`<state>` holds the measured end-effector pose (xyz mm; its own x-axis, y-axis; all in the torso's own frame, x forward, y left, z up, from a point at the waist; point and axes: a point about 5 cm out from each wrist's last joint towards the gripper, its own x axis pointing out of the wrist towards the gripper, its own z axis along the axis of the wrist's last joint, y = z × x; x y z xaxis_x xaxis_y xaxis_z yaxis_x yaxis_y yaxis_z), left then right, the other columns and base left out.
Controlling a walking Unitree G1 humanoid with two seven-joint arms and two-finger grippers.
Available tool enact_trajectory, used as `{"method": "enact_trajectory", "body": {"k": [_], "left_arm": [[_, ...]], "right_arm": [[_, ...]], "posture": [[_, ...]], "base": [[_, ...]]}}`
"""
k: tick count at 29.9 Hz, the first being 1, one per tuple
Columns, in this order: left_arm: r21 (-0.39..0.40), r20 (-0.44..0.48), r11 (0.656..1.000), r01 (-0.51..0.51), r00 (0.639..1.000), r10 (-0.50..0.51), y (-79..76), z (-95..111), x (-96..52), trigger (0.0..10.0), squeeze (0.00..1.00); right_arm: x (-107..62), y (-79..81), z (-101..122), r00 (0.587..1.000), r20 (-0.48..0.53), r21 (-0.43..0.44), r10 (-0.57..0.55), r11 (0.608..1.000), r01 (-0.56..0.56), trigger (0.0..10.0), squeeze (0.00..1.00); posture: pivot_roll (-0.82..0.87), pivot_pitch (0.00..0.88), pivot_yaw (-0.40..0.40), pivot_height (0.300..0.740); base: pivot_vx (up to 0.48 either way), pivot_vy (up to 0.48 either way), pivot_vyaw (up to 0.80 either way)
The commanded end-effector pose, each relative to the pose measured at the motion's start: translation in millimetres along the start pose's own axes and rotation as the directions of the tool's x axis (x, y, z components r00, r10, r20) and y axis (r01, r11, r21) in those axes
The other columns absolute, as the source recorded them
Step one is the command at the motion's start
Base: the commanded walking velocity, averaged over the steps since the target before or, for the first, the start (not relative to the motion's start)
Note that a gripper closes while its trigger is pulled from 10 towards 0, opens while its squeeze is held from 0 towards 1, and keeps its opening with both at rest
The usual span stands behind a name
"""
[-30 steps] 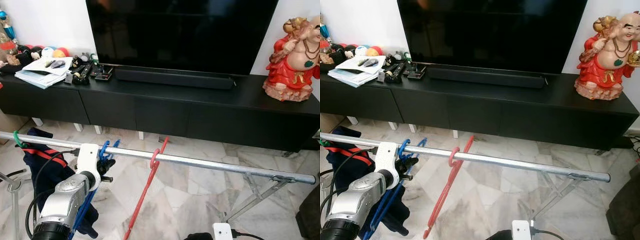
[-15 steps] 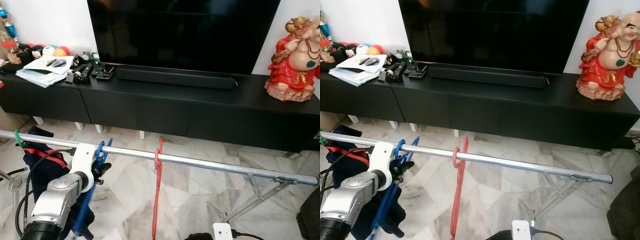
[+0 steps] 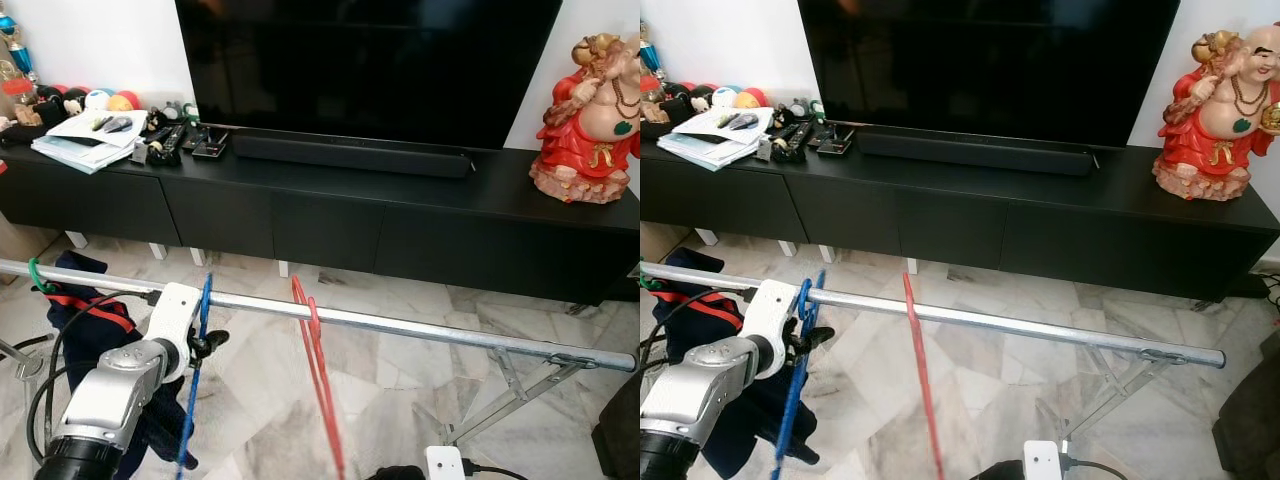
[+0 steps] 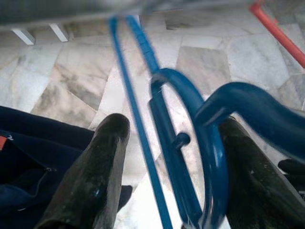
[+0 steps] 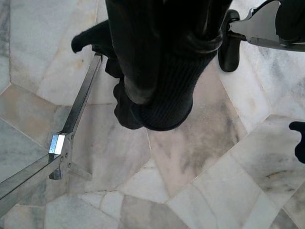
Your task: Hang hanger
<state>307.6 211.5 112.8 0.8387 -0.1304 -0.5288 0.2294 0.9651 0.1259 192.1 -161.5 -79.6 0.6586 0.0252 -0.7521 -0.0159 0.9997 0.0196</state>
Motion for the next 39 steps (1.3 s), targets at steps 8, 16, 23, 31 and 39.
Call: {"method": "enact_trajectory", "body": {"k": [8,16,23,31,39], "left_arm": [[0.073,-0.003,0.997,0.000,1.000,0.000,-3.1,9.1,-8.0,10.0,0.00],[0.062,0.040,0.998,-0.001,0.999,-0.002,-9.6,5.8,-9.0,10.0,0.00],[0.149,0.005,0.987,0.066,0.998,-0.067,-14.4,-2.0,-14.3,10.0,0.00],[0.188,-0.008,0.977,0.097,0.995,-0.097,-20.0,-5.5,-14.3,0.0,0.00],[0.193,-0.002,0.978,0.083,0.996,-0.084,-18.8,-7.0,-10.8,0.0,0.00]], "right_arm": [[-0.6,0.3,-3.1,1.000,-0.013,0.006,-0.001,1.000,0.001,10.0,0.00],[-0.6,0.4,-3.2,1.000,-0.012,0.009,-0.002,1.000,0.003,10.0,0.00],[-0.8,-0.8,-3.6,1.000,-0.014,0.007,-0.005,1.000,0.005,10.0,0.00],[-0.9,-1.6,-3.9,1.000,-0.016,0.008,-0.007,1.000,0.007,10.0,0.00],[-1.0,-1.9,-4.4,1.000,-0.019,0.007,-0.008,1.000,0.008,10.0,0.00]], "posture": [[0.10,0.040,0.001,0.740],[0.10,0.041,0.002,0.740],[0.10,0.040,0.000,0.740],[0.10,0.040,-0.002,0.740],[0.10,0.040,-0.002,0.740]], "base": [[0.000,0.000,0.00],[0.000,0.000,0.00],[0.000,0.000,0.00],[0.000,0.000,0.00],[0.000,0.000,0.00]]}}
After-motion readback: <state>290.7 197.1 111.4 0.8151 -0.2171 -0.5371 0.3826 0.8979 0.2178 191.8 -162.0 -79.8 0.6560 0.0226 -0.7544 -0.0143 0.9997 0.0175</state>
